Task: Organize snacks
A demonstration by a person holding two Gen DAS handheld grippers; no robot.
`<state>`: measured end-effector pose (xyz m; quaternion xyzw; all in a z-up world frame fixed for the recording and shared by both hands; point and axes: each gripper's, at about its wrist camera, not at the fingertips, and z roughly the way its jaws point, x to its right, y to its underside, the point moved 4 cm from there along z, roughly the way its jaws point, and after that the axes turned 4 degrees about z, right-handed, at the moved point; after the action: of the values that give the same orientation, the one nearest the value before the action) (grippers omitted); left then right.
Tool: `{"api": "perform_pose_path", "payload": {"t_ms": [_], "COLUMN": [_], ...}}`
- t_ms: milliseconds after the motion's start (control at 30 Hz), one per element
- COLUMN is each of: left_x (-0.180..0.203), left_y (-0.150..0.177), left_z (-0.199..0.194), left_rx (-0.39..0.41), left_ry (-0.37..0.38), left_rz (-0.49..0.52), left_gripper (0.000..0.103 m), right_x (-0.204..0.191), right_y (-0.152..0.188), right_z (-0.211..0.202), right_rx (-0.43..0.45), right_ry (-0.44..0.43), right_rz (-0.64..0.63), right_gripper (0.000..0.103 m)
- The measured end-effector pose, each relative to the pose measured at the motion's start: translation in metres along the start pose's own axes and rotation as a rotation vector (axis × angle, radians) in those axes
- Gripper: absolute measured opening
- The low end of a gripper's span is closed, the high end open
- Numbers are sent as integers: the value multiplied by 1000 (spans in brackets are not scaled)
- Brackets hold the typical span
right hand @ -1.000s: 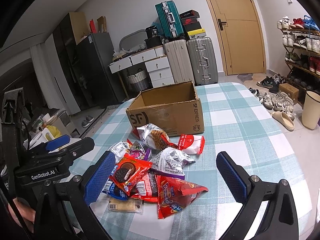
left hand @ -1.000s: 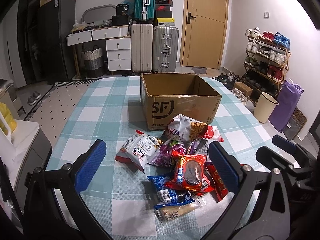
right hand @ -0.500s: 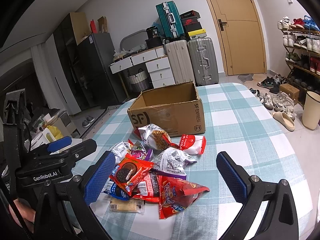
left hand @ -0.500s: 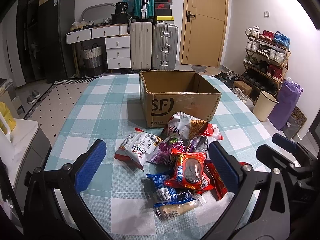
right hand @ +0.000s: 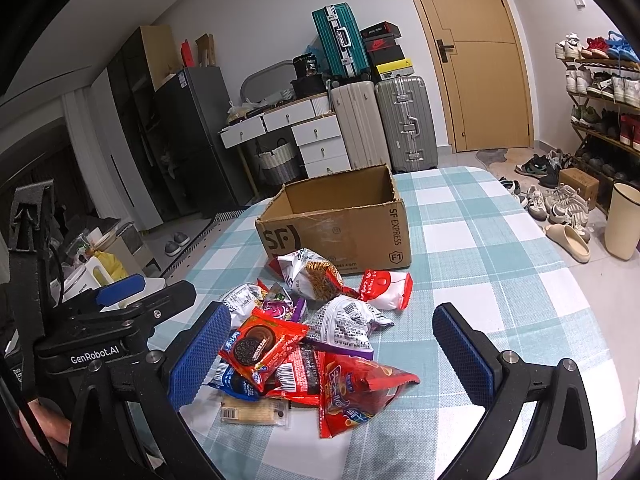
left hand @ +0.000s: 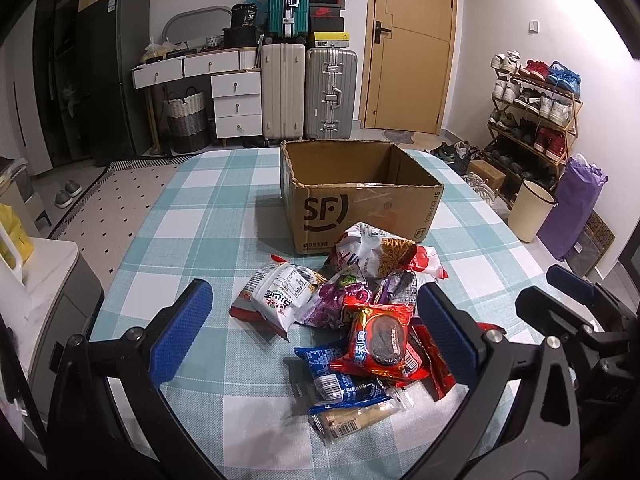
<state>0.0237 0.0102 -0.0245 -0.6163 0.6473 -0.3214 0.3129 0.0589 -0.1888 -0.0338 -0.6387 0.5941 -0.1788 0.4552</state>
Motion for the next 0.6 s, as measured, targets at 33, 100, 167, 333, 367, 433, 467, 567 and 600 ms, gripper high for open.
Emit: {"api": "perform_pose_path", "payload": {"t_ms": [33, 100, 167, 333, 367, 433, 467, 567, 600], "left_x": [0, -1, -1, -1, 0, 0, 0, 0, -1], "left_y": [0, 0, 0, 0, 0, 0, 0, 0, 0], "left_z": [0, -1, 0, 0, -1, 0, 0, -1, -1], "left_rx": [0, 0, -2, -1, 0, 0, 0, 2, 1], "left_ry": [0, 1, 1, 2, 1, 1, 1, 0, 1], "left_rz": [1, 0, 0, -1, 0, 1, 1, 2, 1], "left_gripper": [102, 102, 102, 102, 102, 102, 102, 102, 102], "right_x": [0, 0, 0, -1, -1, -1, -1, 0, 1], "right_y": [0, 0, 0, 1, 1, 2, 2, 4, 5], "right_z": [0, 0, 0, -1, 0, 0, 0, 1, 1], "right_rx": [0, 0, 0, 1, 0, 0, 0, -5, -8], "right_ry": [0, 0, -1, -2, -4, -8, -7, -6, -6], "right_rz": [0, -1, 0, -4, -4, -7, -9, -11, -10], "right_gripper": [103, 103, 103, 103, 103, 103, 103, 103, 103]}}
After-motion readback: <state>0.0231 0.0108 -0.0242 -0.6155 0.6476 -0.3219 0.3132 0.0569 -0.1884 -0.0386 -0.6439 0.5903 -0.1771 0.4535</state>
